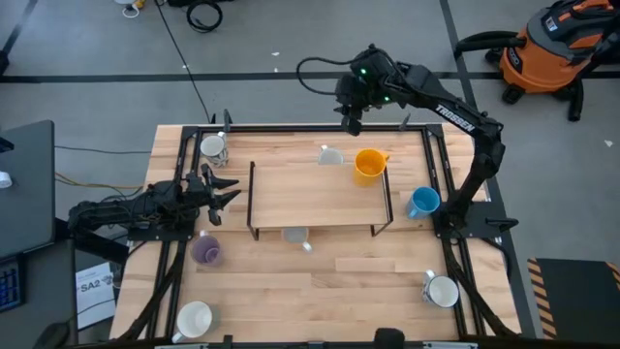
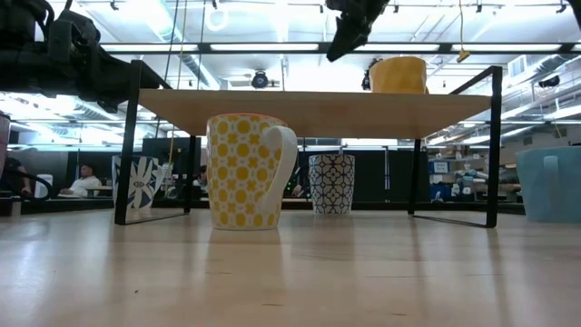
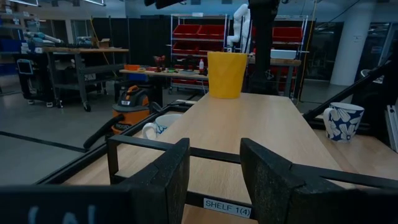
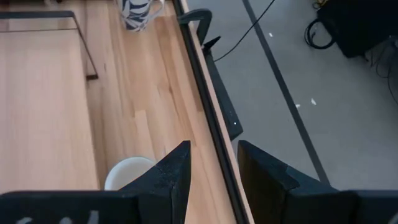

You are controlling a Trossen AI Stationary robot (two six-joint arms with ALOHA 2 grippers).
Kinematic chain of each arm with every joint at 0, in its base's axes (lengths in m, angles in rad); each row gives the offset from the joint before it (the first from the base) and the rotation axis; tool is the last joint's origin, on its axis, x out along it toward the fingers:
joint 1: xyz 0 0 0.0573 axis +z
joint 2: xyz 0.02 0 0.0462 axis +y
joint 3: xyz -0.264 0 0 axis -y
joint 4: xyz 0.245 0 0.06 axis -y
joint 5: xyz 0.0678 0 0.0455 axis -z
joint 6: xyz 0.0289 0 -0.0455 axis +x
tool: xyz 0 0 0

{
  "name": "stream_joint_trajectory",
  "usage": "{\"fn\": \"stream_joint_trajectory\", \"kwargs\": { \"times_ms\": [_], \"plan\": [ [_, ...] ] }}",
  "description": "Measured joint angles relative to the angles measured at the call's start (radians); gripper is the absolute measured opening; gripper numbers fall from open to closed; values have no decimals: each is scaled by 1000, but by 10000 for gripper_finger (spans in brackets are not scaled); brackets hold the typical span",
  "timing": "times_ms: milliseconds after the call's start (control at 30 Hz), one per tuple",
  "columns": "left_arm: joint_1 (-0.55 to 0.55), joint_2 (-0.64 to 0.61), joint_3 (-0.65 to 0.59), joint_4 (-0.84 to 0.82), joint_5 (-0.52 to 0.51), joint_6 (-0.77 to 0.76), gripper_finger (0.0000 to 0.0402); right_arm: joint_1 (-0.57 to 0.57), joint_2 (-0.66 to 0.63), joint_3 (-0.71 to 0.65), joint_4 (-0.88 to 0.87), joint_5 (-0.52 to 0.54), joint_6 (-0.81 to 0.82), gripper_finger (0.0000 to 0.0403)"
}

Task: Place coffee mugs
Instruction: Put the green patterned mug on the shelf

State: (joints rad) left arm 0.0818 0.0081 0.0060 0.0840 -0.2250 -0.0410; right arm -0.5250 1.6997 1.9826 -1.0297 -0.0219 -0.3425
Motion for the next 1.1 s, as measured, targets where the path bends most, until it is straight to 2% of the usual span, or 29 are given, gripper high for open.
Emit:
{"fn": "stream_joint_trajectory", "kwargs": {
  "times_ms": [600, 1100],
  "plan": [
    [0, 0, 0, -10, 0, 0, 149, -57, 3, -218, 122, -25, -15, 138],
    [0, 0, 0, -12, 0, 0, 149, -20, 183, -223, 107, -86, 5, 138]
  ]
}}
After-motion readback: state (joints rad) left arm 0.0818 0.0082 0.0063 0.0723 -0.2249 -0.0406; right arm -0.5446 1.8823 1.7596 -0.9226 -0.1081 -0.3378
